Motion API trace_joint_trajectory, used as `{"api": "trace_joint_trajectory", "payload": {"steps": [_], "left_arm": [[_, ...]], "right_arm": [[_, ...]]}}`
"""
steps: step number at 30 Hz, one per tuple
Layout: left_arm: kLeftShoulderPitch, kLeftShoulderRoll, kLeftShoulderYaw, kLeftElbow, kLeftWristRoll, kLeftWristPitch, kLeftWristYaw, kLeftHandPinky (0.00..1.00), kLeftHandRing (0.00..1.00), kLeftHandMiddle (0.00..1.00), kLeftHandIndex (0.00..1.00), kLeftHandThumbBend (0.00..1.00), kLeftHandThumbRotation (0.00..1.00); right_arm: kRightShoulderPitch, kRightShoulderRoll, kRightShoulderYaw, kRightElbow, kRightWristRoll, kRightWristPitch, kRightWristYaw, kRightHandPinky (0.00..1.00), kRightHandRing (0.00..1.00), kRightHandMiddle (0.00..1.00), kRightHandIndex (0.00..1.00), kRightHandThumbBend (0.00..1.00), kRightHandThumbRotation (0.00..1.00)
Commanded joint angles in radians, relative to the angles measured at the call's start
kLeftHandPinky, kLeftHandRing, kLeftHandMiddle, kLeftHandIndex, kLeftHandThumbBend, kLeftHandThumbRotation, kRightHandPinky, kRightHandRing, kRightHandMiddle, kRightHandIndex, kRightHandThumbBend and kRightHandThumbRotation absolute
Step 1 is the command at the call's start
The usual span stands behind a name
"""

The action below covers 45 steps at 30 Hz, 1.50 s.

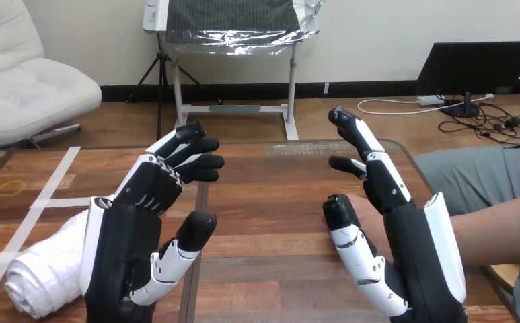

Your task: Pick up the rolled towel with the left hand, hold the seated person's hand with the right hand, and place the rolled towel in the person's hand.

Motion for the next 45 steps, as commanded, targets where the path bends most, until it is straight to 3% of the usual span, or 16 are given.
{"api": "trace_joint_trajectory", "payload": {"steps": [1, 5, 12, 19, 24, 29, 33, 39, 45], "left_arm": [[0.077, -0.02, -0.022, -0.012, 0.024, -0.022, 0.019, 0.64, 0.69, 0.75, 0.79, 0.71, 0.62], [0.075, -0.035, 0.012, -0.008, 0.102, -0.042, 0.061, 0.64, 0.69, 0.75, 0.79, 0.69, 0.62], [0.104, -0.078, 0.112, -0.06, 0.398, -0.011, 0.23, 0.68, 0.71, 0.76, 0.8, 0.7, 0.63], [0.101, -0.078, 0.173, -0.084, 0.639, -0.008, 0.393, 0.72, 0.76, 0.79, 0.84, 0.7, 0.63], [0.099, -0.066, 0.182, -0.093, 0.732, 0.019, 0.483, 0.75, 0.79, 0.81, 0.85, 0.69, 0.58], [0.102, -0.051, 0.181, -0.123, 0.826, 0.092, 0.566, 0.77, 0.81, 0.83, 0.85, 0.69, 0.56], [0.12, -0.049, 0.173, -0.177, 0.877, 0.21, 0.574, 0.78, 0.83, 0.84, 0.85, 0.71, 0.59], [0.131, -0.019, 0.153, -0.225, 0.895, 0.323, 0.554, 0.81, 0.87, 0.88, 0.87, 0.7, 0.63], [0.129, 0.017, 0.158, -0.268, 0.948, 0.447, 0.529, 0.85, 0.91, 0.91, 0.89, 0.69, 0.67]], "right_arm": [[-0.054, 0.011, -0.001, 0.0, 0.019, 0.002, 0.003, 0.81, 0.95, 0.96, 0.92, 0.34, 0.82], [-0.053, 0.01, -0.001, 0.003, 0.022, 0.001, 0.006, 0.81, 0.95, 0.96, 0.92, 0.34, 0.81], [-0.051, 0.004, 0.003, 0.005, 0.039, 0.008, 0.02, 0.82, 0.95, 0.96, 0.92, 0.34, 0.81], [-0.054, -0.007, 0.0, 0.004, 0.039, 0.02, 0.038, 0.83, 0.95, 0.96, 0.92, 0.31, 0.79], [-0.056, -0.013, 0.001, 0.004, 0.044, 0.034, 0.055, 0.83, 0.95, 0.96, 0.92, 0.3, 0.78], [-0.056, -0.012, 0.001, 0.007, 0.046, 0.045, 0.068, 0.83, 0.94, 0.96, 0.92, 0.3, 0.78], [-0.055, -0.008, -0.001, 0.007, 0.034, 0.052, 0.068, 0.83, 0.94, 0.96, 0.92, 0.3, 0.77], [-0.055, -0.006, -0.003, 0.011, 0.019, 0.056, 0.064, 0.82, 0.94, 0.96, 0.91, 0.3, 0.75], [-0.052, -0.006, -0.004, 0.017, 0.019, 0.059, 0.063, 0.83, 0.95, 0.96, 0.92, 0.29, 0.72]]}}
